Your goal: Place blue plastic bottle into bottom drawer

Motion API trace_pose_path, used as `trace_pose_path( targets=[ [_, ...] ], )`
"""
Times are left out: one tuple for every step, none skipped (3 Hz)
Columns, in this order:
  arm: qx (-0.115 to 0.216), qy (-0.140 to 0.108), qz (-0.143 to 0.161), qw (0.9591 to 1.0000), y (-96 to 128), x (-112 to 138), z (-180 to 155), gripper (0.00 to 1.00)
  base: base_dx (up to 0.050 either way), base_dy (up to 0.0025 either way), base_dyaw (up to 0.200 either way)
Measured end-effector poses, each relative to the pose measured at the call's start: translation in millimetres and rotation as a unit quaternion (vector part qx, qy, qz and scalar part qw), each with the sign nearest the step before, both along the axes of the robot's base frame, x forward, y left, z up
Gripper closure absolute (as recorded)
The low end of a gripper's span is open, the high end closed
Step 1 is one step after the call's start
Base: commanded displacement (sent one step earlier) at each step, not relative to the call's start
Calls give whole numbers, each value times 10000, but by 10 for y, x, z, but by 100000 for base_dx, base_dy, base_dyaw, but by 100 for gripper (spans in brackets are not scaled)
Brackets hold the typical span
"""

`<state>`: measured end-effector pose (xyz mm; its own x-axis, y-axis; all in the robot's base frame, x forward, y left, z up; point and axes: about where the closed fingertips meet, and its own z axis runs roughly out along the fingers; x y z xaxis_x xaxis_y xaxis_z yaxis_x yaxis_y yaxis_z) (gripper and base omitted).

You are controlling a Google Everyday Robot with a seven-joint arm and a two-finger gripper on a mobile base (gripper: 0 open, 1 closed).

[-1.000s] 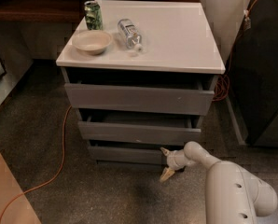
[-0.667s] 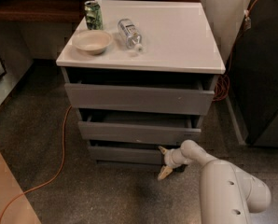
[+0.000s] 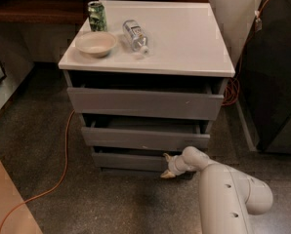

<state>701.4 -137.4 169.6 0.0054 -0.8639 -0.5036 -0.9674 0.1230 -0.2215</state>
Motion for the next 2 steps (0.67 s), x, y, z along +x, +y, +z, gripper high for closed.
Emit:
trace_pose_path(
  targets=[
    [-1, 0, -1, 10000, -1, 0, 63, 75, 0, 0, 0],
    [-1, 0, -1, 10000, -1, 0, 115, 100, 0, 0, 0]
  ],
)
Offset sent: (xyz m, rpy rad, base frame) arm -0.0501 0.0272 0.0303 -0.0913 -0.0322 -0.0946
